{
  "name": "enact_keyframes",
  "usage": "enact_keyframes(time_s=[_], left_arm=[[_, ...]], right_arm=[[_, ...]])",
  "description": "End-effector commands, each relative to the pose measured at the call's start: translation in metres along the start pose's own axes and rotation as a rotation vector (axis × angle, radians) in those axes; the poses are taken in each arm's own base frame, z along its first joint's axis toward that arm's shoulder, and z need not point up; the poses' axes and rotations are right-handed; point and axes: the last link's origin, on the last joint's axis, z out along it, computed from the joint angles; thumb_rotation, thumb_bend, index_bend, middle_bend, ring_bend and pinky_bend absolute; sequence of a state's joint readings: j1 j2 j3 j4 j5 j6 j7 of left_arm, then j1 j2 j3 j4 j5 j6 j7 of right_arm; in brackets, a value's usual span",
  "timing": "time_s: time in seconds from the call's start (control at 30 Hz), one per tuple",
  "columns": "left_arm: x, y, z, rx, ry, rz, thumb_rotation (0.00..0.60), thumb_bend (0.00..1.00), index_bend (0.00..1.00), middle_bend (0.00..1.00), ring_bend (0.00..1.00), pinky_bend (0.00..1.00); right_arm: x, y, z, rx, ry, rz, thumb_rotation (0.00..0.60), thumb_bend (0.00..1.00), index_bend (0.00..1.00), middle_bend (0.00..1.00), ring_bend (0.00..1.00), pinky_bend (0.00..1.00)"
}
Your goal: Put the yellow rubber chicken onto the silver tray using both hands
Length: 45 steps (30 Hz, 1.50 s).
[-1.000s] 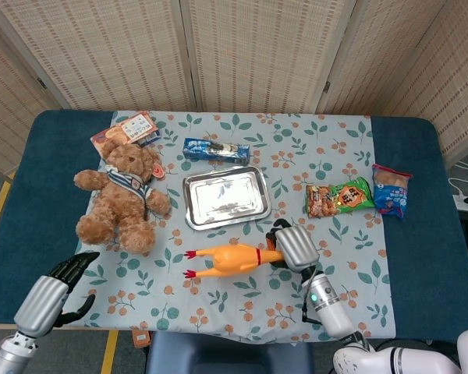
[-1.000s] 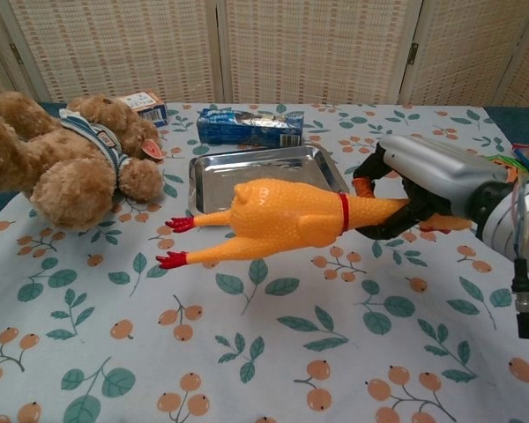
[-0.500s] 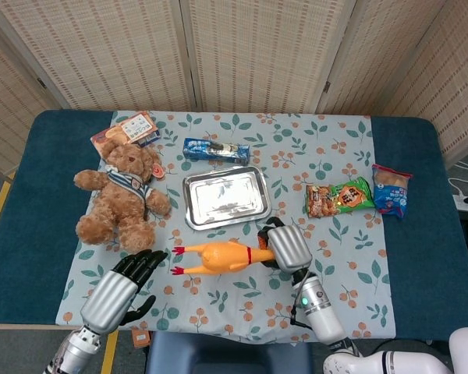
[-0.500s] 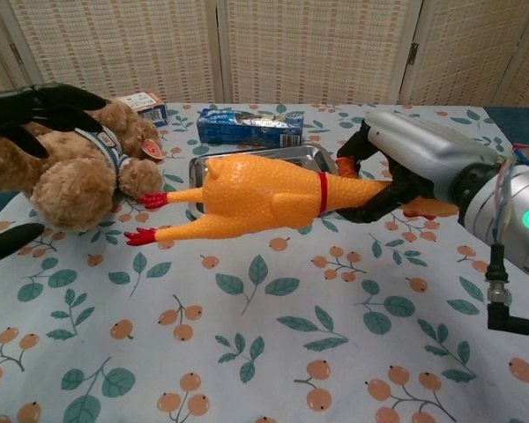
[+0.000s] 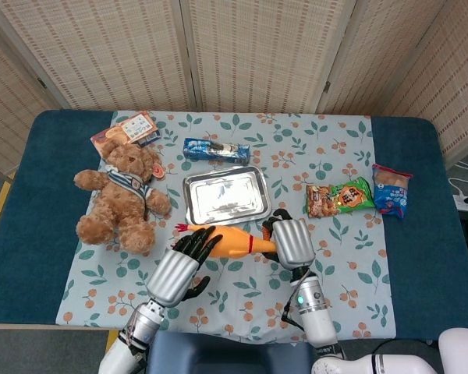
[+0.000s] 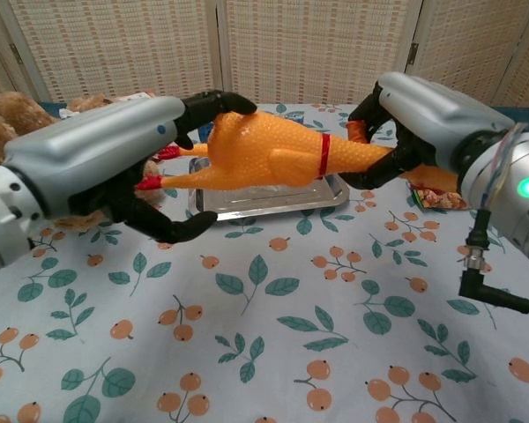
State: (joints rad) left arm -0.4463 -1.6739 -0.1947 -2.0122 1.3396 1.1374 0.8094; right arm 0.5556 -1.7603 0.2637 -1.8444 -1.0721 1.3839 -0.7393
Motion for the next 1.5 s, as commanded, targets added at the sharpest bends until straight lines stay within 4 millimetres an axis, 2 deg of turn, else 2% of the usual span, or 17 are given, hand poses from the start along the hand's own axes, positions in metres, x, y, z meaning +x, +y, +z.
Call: enact_keyframes(time_s=[0.03, 0.2, 0.37, 0.73, 1.0, 1.17, 1.27, 1.3, 1.5], left_arm=[[-0.008, 0.009, 0.020, 0.003, 0.011, -0.007, 0.600, 0.36, 0.00, 0.00, 0.02, 0.17], [-0.013, 0.018, 0.038, -0.014, 0.075, -0.001, 0.600, 0.35, 0.00, 0.00, 0.02, 0.17], [-0.017, 0.013, 0.051, -0.005, 0.128, -0.001, 0.600, 0.35, 0.00, 0.01, 0.02, 0.17], [-0.021, -0.008, 0.055, 0.020, 0.116, 0.043, 0.600, 0.35, 0.00, 0.01, 0.01, 0.17], [-0.021, -0.034, 0.054, 0.059, 0.104, 0.113, 0.600, 0.35, 0.00, 0.00, 0.01, 0.17], [-0.023, -0.038, 0.055, 0.067, 0.088, 0.105, 0.600, 0.35, 0.00, 0.00, 0.01, 0.17], [-0.023, -0.035, 0.057, 0.063, 0.100, 0.107, 0.600, 0.35, 0.06, 0.11, 0.07, 0.19], [-0.023, -0.035, 0.058, 0.062, 0.107, 0.105, 0.600, 0.35, 0.13, 0.19, 0.13, 0.21], [-0.026, -0.032, 0.060, 0.066, 0.110, 0.079, 0.600, 0.38, 0.36, 0.42, 0.33, 0.28]], right_arm=[[0.001, -0.004, 0.000, -0.007, 0.001, -0.003, 0.600, 0.31, 0.87, 0.59, 0.80, 0.99], [-0.002, -0.009, 0.001, -0.023, -0.019, 0.012, 0.600, 0.32, 0.87, 0.59, 0.80, 0.99], [-0.003, -0.010, 0.000, -0.025, -0.026, 0.004, 0.600, 0.32, 0.87, 0.59, 0.80, 0.99], [-0.002, -0.004, 0.002, -0.027, -0.038, -0.006, 0.600, 0.32, 0.87, 0.59, 0.80, 0.99], [0.005, 0.005, -0.001, -0.016, -0.040, -0.028, 0.600, 0.32, 0.87, 0.59, 0.80, 0.99], [0.006, 0.005, -0.001, -0.011, -0.046, -0.018, 0.600, 0.32, 0.87, 0.59, 0.80, 0.99], [0.005, 0.004, -0.001, -0.007, -0.052, -0.023, 0.600, 0.32, 0.87, 0.59, 0.80, 0.99], [0.004, 0.004, -0.001, -0.007, -0.055, -0.028, 0.600, 0.32, 0.87, 0.59, 0.80, 0.99], [0.001, 0.006, -0.001, -0.011, -0.062, -0.041, 0.600, 0.32, 0.87, 0.59, 0.80, 0.99]])
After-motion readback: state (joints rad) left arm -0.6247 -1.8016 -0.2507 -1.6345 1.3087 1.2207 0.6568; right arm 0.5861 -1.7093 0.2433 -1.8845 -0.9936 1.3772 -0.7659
